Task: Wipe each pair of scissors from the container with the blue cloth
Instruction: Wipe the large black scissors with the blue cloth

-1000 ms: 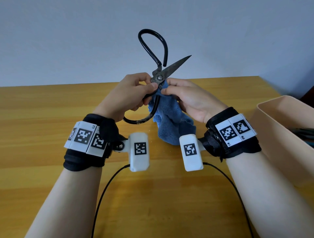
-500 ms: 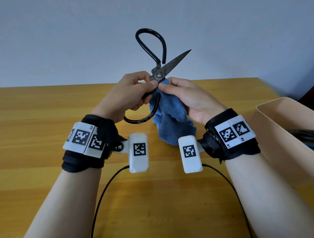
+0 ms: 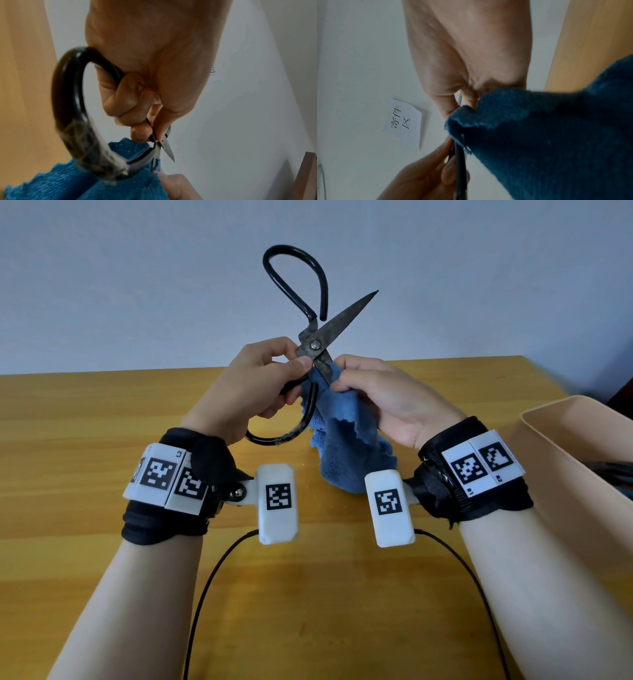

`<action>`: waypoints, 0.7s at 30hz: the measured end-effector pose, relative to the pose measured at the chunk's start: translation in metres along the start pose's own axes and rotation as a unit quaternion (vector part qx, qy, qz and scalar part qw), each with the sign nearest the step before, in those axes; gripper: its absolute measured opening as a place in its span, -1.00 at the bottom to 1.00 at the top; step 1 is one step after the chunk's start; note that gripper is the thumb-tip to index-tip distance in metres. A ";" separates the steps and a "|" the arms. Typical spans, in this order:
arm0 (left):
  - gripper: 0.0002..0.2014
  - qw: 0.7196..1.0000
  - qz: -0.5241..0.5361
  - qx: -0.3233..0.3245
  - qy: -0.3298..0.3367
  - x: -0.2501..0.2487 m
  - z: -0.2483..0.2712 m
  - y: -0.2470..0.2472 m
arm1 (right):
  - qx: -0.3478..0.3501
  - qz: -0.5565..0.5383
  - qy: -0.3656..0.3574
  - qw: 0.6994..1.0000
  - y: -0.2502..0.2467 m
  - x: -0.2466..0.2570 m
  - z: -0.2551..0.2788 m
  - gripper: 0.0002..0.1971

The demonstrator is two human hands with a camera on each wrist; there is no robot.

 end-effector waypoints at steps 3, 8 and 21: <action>-0.82 1.000 -0.001 -0.004 0.004 0.000 0.000 0.002 | -0.007 -0.013 -0.002 1.000 -0.001 -0.002 0.001 -0.98; -0.80 1.000 0.007 -0.012 0.003 0.000 -0.001 -0.001 | 0.013 -0.044 -0.009 0.999 0.001 -0.002 0.001 -0.85; -0.83 0.999 0.022 -0.029 -0.014 0.003 -0.002 -0.007 | -0.024 0.063 -0.011 0.998 0.000 -0.005 0.002 -0.57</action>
Point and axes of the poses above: each hand's wrist, its own z-axis away from the middle knuckle, its own y-axis out of the palm, x = y × z, the point moved 5 cm from there along -z, towards the middle knuckle, and after that the axes turned 14 degrees about -y, right-handed, at the moved point
